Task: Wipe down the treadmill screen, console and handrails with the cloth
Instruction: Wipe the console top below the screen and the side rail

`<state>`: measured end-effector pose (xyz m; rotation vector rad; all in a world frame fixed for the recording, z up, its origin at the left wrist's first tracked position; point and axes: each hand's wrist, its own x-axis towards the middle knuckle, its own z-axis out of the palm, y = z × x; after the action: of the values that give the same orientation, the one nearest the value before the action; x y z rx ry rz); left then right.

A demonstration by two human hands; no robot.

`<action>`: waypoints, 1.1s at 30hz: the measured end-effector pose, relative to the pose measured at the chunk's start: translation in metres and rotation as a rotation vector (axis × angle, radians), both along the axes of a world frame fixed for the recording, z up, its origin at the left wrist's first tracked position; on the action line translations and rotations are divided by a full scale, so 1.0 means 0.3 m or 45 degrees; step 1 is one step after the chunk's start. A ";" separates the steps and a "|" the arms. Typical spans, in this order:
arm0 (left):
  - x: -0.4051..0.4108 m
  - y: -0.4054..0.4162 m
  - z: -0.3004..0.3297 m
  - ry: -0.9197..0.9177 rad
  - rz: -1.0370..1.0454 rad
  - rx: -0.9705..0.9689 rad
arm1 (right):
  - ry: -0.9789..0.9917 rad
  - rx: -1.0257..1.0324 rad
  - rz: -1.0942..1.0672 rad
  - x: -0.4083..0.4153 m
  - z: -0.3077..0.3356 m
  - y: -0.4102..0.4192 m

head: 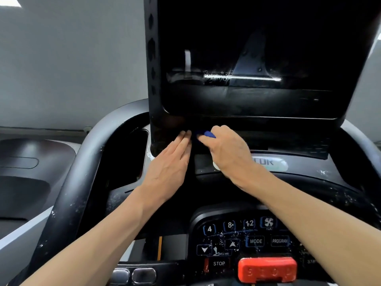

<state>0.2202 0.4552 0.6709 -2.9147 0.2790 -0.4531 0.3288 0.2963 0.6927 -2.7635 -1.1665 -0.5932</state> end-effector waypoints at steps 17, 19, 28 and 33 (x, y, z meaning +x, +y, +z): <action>0.015 0.011 -0.033 0.107 -0.020 -0.107 | 0.270 0.048 0.057 -0.030 0.019 -0.021; 0.012 0.015 -0.022 0.169 -0.025 -0.074 | 0.335 -0.026 0.052 -0.007 0.039 -0.038; 0.010 -0.013 -0.016 0.166 0.002 -0.266 | 0.190 0.063 -0.129 -0.017 -0.023 -0.110; 0.005 -0.016 0.011 0.215 0.012 -0.166 | 0.181 0.062 -0.289 0.025 -0.016 -0.258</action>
<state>0.2216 0.4504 0.6742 -3.0860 0.2680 -0.2319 0.3362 0.2189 0.6879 -2.8622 -0.8070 -0.4282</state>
